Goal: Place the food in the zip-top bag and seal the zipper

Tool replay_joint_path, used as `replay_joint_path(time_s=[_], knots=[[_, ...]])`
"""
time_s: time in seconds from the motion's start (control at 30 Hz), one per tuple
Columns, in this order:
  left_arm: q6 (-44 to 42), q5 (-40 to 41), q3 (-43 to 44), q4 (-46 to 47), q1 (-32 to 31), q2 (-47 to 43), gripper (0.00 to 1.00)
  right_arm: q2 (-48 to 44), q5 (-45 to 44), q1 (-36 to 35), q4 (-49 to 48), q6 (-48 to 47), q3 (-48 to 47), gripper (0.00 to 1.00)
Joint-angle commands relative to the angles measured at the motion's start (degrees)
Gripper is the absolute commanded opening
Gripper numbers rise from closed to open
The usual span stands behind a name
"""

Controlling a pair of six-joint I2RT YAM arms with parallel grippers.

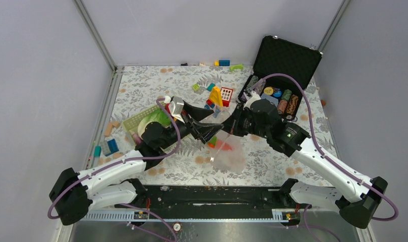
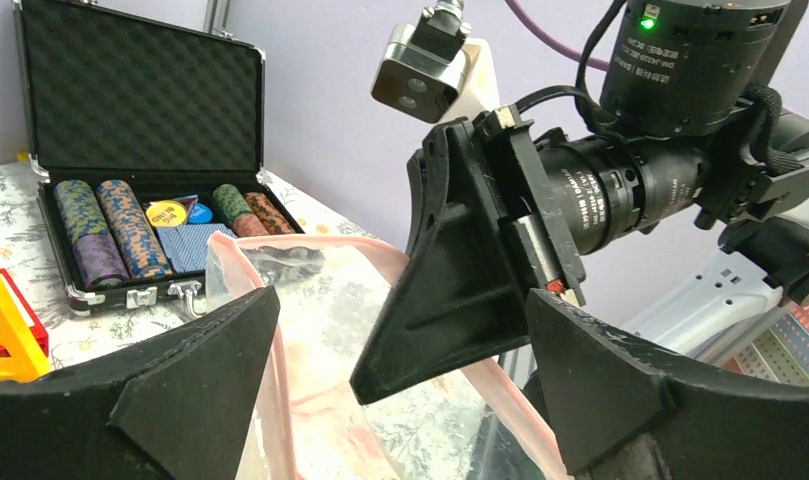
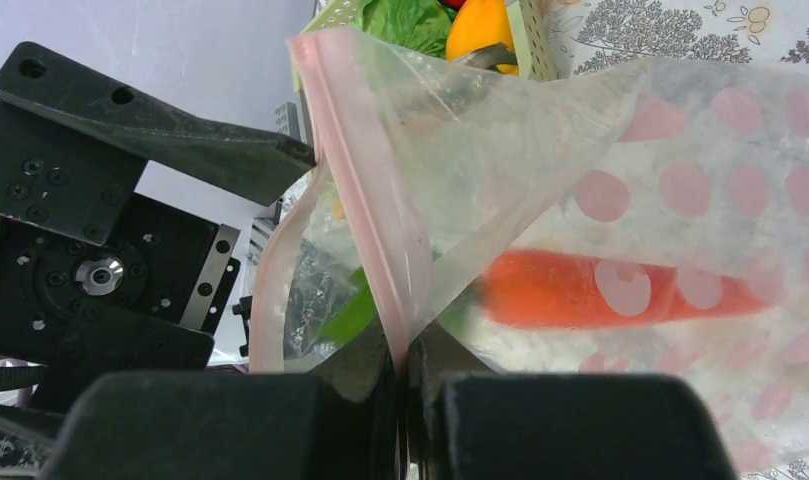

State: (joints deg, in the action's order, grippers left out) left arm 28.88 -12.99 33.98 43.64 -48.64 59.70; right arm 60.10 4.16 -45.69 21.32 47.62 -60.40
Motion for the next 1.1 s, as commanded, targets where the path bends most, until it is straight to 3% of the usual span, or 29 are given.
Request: replay_joint_path(time_s=[0.0, 0.27, 0.47, 0.6, 0.73, 1.07], knots=[[0.3, -2.5, 3.6, -3.2, -0.2, -2.9, 0.98, 0.1, -1.9, 0.2, -0.3, -1.4, -3.1, 0.05], [-0.2, 2.5, 8.0, -18.1, -0.2, -8.7, 0.99, 0.6, -3.7, 0.3, 2.7, -4.4, -3.8, 0.04], [-2.2, 21.6, 13.6, -40.1, -0.1, -10.5, 0.99, 1.5, -15.4, 0.3, 16.5, -11.1, -9.0, 0.04], [-0.2, 30.0, 14.2, -47.5, 1.5, -10.1, 0.99, 0.5, -27.0, 0.3, 26.9, -13.3, -13.0, 0.04], [3.0, 27.7, 13.2, -50.2, 6.9, -9.7, 0.99, 1.5, -36.3, 0.3, 37.9, -13.5, -18.6, 0.06], [4.1, 26.4, 12.7, -54.3, 12.7, -7.9, 0.99, 11.4, -37.9, 0.3, 47.6, -14.2, -25.2, 0.06]])
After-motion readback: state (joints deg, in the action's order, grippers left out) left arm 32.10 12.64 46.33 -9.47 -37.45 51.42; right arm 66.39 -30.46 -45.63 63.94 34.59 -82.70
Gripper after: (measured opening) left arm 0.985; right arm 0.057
